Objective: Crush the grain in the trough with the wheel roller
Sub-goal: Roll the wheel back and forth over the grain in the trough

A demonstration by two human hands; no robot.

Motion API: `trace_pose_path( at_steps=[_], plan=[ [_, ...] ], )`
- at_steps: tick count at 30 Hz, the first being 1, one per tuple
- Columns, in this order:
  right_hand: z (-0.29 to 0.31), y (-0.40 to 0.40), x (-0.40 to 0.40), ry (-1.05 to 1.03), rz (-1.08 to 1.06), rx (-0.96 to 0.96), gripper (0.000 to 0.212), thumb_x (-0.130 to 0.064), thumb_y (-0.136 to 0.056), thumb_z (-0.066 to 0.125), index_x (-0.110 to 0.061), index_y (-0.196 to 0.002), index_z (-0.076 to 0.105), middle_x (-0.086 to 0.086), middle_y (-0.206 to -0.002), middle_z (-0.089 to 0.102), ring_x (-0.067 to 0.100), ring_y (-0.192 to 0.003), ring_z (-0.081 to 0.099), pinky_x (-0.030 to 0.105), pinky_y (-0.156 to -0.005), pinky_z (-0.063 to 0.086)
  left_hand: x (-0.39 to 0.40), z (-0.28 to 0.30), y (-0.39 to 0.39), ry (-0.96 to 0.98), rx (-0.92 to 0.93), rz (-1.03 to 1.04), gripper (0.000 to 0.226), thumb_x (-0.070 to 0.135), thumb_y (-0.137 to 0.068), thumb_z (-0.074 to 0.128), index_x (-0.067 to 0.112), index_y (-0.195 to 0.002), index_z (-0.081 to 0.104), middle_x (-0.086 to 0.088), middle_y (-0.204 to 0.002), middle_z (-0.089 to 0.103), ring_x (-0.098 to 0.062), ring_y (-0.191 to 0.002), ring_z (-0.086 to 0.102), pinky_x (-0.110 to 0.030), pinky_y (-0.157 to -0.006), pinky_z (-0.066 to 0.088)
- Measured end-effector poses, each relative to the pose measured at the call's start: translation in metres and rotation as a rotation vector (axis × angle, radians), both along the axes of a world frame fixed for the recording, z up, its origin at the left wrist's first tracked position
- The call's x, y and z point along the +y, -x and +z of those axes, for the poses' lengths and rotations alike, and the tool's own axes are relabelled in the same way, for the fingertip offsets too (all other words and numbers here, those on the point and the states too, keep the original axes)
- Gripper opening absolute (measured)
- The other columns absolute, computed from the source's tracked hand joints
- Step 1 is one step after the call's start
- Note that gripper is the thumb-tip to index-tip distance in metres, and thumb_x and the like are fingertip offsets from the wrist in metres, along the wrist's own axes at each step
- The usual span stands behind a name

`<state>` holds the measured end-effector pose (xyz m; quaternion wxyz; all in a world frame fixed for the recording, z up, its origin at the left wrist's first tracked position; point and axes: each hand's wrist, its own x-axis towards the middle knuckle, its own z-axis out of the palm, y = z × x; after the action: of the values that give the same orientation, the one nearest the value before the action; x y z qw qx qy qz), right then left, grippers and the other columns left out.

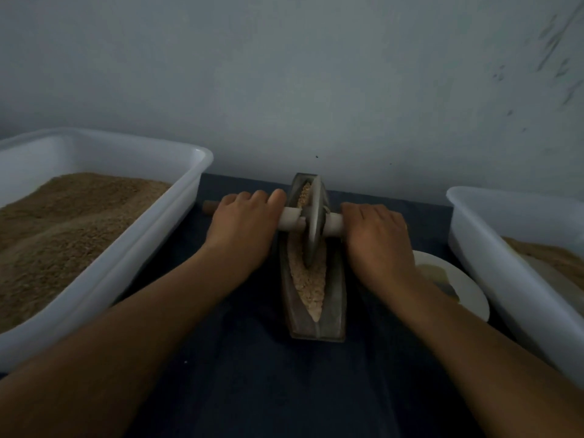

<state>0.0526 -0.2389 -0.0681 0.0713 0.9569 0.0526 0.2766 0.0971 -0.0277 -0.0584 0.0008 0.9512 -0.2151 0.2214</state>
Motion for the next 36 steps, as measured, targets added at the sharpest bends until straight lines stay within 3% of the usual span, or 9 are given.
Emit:
trace_pose_path(
  at_steps=[6,11,16,22,24,28,32,36],
  plan=[
    [0.01,-0.042,-0.008,-0.017,-0.016,0.065,0.023,-0.026,-0.082,0.067,-0.013,-0.1,0.058,0.009,-0.096,0.065,0.032,-0.089,0.058,0.033,-0.065,0.024,-0.014,0.014,-0.043,-0.01,0.084,0.015,0.043,0.028,-0.085,0.067,0.025,-0.12,0.043,-0.009,-0.117,0.057,-0.031,-0.107,0.055,-0.047,-0.088,0.043],
    [0.012,-0.049,-0.007,0.013,-0.029,0.025,0.016,-0.022,-0.084,0.065,-0.015,-0.097,0.058,0.008,-0.093,0.065,0.03,-0.083,0.059,0.032,-0.062,0.025,-0.011,0.015,-0.051,0.039,0.135,0.004,0.042,0.031,-0.087,0.066,0.027,-0.122,0.044,-0.007,-0.116,0.058,-0.03,-0.105,0.056,-0.047,-0.088,0.043],
    [0.006,-0.03,-0.004,0.05,0.003,-0.023,0.019,-0.015,-0.082,0.066,-0.013,-0.1,0.06,0.009,-0.094,0.064,0.032,-0.085,0.058,0.036,-0.068,0.027,-0.006,0.0,-0.031,-0.004,0.029,0.039,0.041,0.029,-0.081,0.07,0.023,-0.113,0.045,-0.002,-0.105,0.063,-0.024,-0.09,0.062,-0.035,-0.07,0.038],
    [-0.001,0.017,0.0,0.04,0.083,-0.09,0.038,-0.014,-0.084,0.067,-0.011,-0.121,0.058,0.009,-0.104,0.061,0.03,-0.094,0.056,0.043,-0.083,0.039,0.006,0.005,0.005,0.025,0.118,0.03,0.043,0.034,-0.078,0.072,0.03,-0.112,0.046,0.006,-0.101,0.062,-0.02,-0.088,0.061,-0.034,-0.064,0.04],
    [-0.005,0.035,0.002,0.021,0.104,-0.079,0.046,-0.015,-0.083,0.067,-0.011,-0.127,0.055,0.01,-0.113,0.061,0.03,-0.102,0.057,0.044,-0.091,0.04,0.011,0.007,0.023,0.027,0.096,0.012,0.042,0.035,-0.078,0.072,0.031,-0.111,0.047,0.007,-0.102,0.062,-0.019,-0.09,0.062,-0.034,-0.065,0.044],
    [-0.002,0.059,0.001,-0.051,0.142,-0.049,0.063,-0.021,-0.076,0.078,-0.012,-0.133,0.053,0.011,-0.124,0.06,0.03,-0.115,0.056,0.047,-0.101,0.042,0.016,0.007,0.056,0.027,-0.032,-0.015,0.04,0.035,-0.078,0.073,0.03,-0.109,0.048,0.009,-0.1,0.062,-0.015,-0.086,0.06,-0.029,-0.064,0.034],
    [0.0,0.063,0.006,-0.066,0.147,-0.061,0.059,-0.019,-0.075,0.079,-0.009,-0.129,0.056,0.013,-0.121,0.061,0.031,-0.112,0.058,0.048,-0.099,0.043,0.015,0.004,0.066,0.025,-0.066,0.001,0.043,0.038,-0.077,0.075,0.03,-0.109,0.046,0.009,-0.1,0.061,-0.012,-0.083,0.057,-0.027,-0.067,0.034],
    [-0.003,0.049,0.002,0.003,0.128,-0.045,0.05,-0.019,-0.082,0.072,-0.01,-0.129,0.055,0.011,-0.116,0.06,0.03,-0.105,0.057,0.046,-0.094,0.043,0.011,-0.002,0.051,0.019,-0.046,-0.012,0.049,0.035,-0.075,0.076,0.028,-0.112,0.044,0.006,-0.104,0.059,-0.015,-0.088,0.056,-0.031,-0.081,0.041]
  ],
)
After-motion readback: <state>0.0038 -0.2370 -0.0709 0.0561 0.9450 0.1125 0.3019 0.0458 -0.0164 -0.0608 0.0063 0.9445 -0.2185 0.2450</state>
